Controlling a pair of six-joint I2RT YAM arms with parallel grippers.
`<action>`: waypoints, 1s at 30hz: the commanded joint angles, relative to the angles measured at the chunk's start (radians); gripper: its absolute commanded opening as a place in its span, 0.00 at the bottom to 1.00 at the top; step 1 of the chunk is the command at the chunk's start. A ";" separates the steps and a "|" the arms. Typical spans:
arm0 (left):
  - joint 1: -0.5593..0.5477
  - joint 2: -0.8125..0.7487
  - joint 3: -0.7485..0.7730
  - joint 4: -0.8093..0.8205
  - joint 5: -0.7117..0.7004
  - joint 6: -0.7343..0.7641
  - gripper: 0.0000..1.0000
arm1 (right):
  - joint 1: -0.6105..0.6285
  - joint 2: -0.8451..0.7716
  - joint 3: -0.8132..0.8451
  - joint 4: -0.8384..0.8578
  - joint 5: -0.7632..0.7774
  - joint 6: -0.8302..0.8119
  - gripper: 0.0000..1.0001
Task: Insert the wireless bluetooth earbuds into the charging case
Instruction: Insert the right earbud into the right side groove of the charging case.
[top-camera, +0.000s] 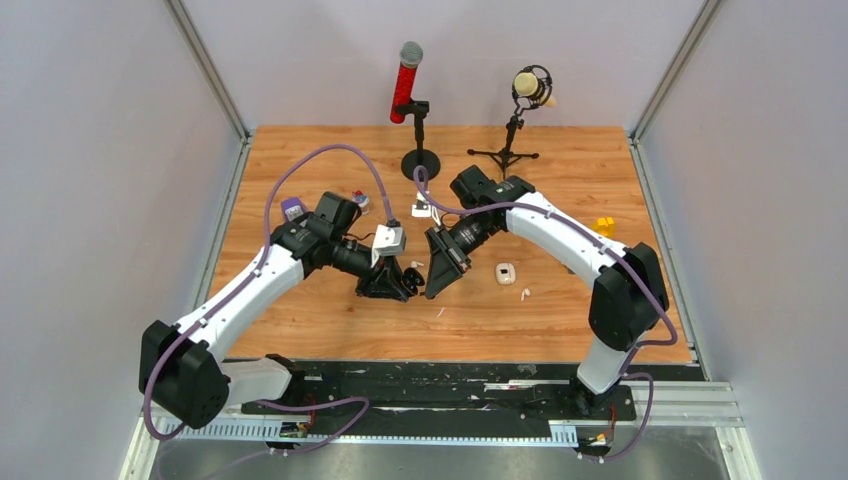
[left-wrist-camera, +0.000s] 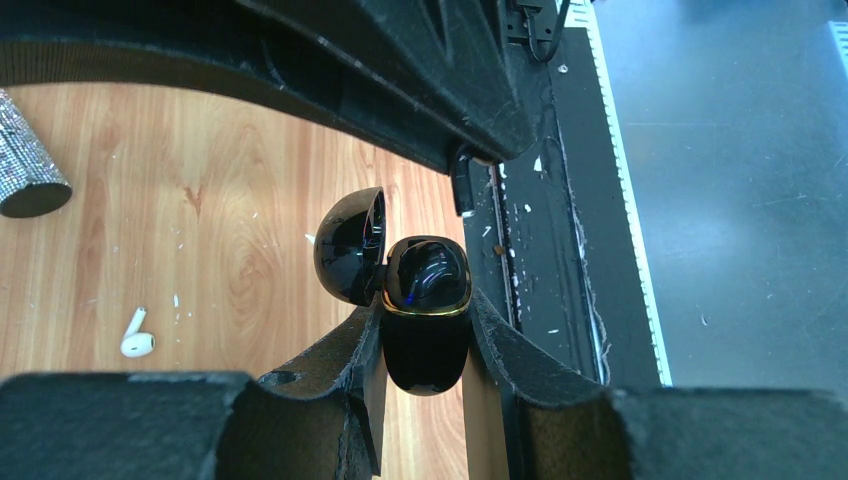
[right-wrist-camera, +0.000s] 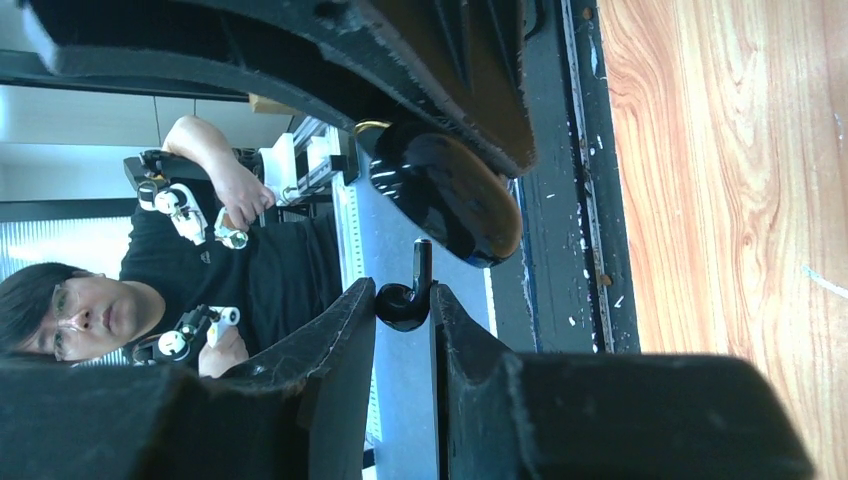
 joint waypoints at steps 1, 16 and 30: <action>-0.010 -0.002 0.028 -0.011 0.010 0.030 0.00 | 0.014 0.021 0.027 0.003 -0.001 0.009 0.18; -0.035 -0.011 0.026 -0.034 -0.026 0.060 0.00 | 0.019 0.039 0.048 0.015 0.014 0.028 0.17; -0.042 -0.009 0.023 -0.026 -0.031 0.054 0.00 | 0.032 0.064 0.056 0.027 0.039 0.045 0.16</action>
